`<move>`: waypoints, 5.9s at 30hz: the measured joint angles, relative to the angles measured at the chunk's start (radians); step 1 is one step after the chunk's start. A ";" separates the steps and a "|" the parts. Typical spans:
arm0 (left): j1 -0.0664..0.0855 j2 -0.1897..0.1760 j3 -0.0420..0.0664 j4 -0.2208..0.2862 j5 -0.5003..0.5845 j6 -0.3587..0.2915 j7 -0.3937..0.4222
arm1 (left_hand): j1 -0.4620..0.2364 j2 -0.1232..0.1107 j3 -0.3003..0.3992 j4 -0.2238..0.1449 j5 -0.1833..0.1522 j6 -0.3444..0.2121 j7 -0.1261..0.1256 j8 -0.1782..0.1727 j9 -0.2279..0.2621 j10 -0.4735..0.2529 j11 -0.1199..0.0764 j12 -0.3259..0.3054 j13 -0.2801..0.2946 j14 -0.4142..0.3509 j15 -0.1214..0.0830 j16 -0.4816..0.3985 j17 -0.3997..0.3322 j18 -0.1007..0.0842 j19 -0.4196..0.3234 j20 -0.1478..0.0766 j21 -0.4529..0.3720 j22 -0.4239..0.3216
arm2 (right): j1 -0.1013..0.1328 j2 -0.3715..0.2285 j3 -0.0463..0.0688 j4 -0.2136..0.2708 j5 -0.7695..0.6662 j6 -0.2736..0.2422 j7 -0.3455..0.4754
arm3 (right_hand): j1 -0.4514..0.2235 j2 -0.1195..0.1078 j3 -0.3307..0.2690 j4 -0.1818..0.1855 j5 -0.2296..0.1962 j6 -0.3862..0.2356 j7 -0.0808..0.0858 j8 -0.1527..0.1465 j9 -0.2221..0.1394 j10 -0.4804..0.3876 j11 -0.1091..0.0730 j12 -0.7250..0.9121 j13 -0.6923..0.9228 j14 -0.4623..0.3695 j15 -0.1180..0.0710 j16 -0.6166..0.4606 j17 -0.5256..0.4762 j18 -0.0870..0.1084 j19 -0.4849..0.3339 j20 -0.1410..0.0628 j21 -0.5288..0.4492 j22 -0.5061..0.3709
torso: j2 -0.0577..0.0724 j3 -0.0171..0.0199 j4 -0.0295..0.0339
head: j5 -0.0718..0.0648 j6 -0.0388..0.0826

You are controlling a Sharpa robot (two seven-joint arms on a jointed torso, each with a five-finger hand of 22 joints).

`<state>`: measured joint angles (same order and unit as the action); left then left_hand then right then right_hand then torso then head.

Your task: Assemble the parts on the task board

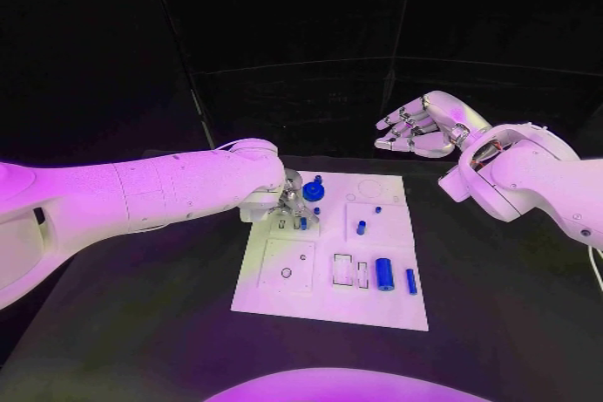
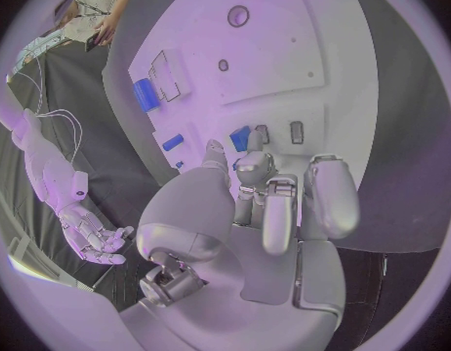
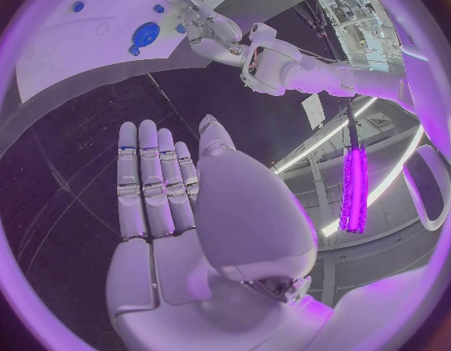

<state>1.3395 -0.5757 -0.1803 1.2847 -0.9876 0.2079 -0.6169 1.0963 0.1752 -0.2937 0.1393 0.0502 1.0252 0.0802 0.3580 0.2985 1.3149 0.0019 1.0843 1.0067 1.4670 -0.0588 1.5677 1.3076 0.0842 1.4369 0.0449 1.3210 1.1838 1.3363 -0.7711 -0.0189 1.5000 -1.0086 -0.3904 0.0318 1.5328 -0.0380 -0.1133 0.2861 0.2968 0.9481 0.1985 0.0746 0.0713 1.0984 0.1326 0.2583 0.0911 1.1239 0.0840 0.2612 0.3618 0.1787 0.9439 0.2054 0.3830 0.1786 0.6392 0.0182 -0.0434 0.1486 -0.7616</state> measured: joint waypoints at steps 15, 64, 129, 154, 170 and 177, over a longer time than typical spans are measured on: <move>0.000 0.010 0.000 -0.006 0.012 0.007 0.000 | 0.123 0.054 0.089 -0.083 0.000 -0.023 -0.002 0.026 0.023 -0.007 0.000 -0.005 0.001 0.000 0.000 0.000 0.000 0.000 -0.004 0.004 0.004 0.007 | 0.000 0.008 -0.001 -0.009 0.008 0.008 -0.002 | -0.004 0.004 0.000 0.000 0.000 0.000 0.007 0.000 0.000 -0.007 0.007 0.000 -0.004 -0.004 0.004 0.000 -0.005 0.000 0.000 0.000 -0.016 -0.007 | -0.001 0.0001 0.0012 | -0.002 -0.006; -0.016 -0.143 0.000 0.127 0.106 -0.194 0.077 | -0.042 -0.114 0.772 -0.214 0.061 -0.093 0.000 0.152 0.138 -0.008 0.005 -0.032 -0.009 -0.002 -0.001 0.000 0.000 0.000 -0.021 0.003 0.016 0.040 | 0.000 0.011 -0.002 -0.027 0.030 0.018 -0.002 | -0.004 0.012 -0.005 -0.001 0.000 0.000 0.007 0.000 0.000 -0.011 0.011 0.000 -0.007 -0.007 0.007 0.000 -0.009 0.000 0.003 0.003 -0.024 -0.011 | 0.000 0.0009 0.0032 | 0.002 -0.009; -0.075 -0.143 0.000 0.138 -0.095 -0.269 0.106 | -0.033 -0.150 0.811 -0.201 0.086 -0.099 -0.001 0.177 0.157 -0.003 0.000 -0.032 -0.017 -0.002 -0.002 0.000 0.000 0.000 -0.018 0.000 0.024 0.048 | -0.001 0.015 -0.003 -0.033 0.096 0.061 0.020 | -0.013 0.021 -0.013 0.002 0.008 -0.004 0.010 0.000 0.000 -0.018 0.018 0.004 -0.010 -0.014 0.014 0.000 -0.013 0.000 0.003 0.003 -0.035 -0.017 | 0.001 0.0011 -0.0002 | 0.004 -0.012; -0.074 -0.141 0.001 0.133 -0.096 -0.251 0.106 | -0.053 -0.177 0.834 -0.180 0.098 -0.087 -0.012 0.209 0.183 0.013 -0.009 -0.032 -0.015 0.001 -0.006 0.000 0.000 0.000 -0.007 -0.003 0.029 0.062 | -0.002 0.013 -0.003 -0.033 0.099 0.065 0.019 | -0.013 0.021 -0.015 -0.001 0.012 -0.004 0.010 0.000 0.000 -0.021 0.014 0.008 -0.010 -0.022 0.014 0.000 -0.014 0.000 0.004 0.005 -0.039 -0.019 | 0.001 0.0012 -0.0003 | 0.009 -0.020; -0.075 -0.135 0.000 0.121 -0.096 -0.241 0.106 | -0.105 -0.200 0.907 -0.181 0.098 -0.081 -0.029 0.244 0.219 0.028 -0.024 -0.032 -0.022 -0.002 -0.016 0.000 0.000 0.000 -0.004 -0.007 0.029 0.061 | -0.002 0.014 -0.007 -0.040 0.099 0.071 0.008 | -0.006 0.028 -0.015 -0.001 0.055 -0.004 0.010 0.000 0.000 -0.029 0.014 0.012 -0.015 -0.022 0.014 0.004 -0.019 0.000 0.014 0.007 -0.049 -0.026 | 0.001 0.0012 -0.0003 | 0.013 -0.024; -0.074 -0.128 0.001 0.111 -0.096 -0.237 0.106 | -0.123 -0.188 0.929 -0.178 0.096 -0.082 -0.029 0.249 0.227 0.029 -0.025 -0.032 -0.024 -0.002 -0.016 0.000 0.000 0.000 -0.002 -0.009 0.029 0.063 | -0.002 0.016 -0.010 -0.042 0.098 0.079 -0.004 | -0.002 0.032 -0.015 -0.001 0.061 -0.004 0.010 0.000 0.000 -0.033 0.018 0.012 -0.018 -0.029 0.014 0.004 -0.022 0.000 0.014 0.007 -0.059 -0.030 | 0.001 0.0018 -0.0004 | 0.014 -0.025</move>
<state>1.2652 -0.7033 -0.1796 1.3955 -1.0834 -0.0287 -0.5108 0.9731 -0.0130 0.6357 -0.0386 0.1467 0.9436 0.0516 0.6075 0.5258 1.3439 -0.0232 1.0525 0.9825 1.4653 -0.0751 1.5677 1.3073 0.0843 1.4350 0.0362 1.3496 1.2463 1.3347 -0.7555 -0.0286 1.4578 -0.9103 -0.3115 0.0275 1.5305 -0.0060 -0.1287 0.2851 0.3579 0.9441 0.2086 0.0746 0.0716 1.0659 0.1503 0.2701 0.0735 1.0947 0.0982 0.2650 0.3397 0.1788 0.9584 0.2126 0.3241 0.1486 0.6402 0.0200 -0.0438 0.1625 -0.7866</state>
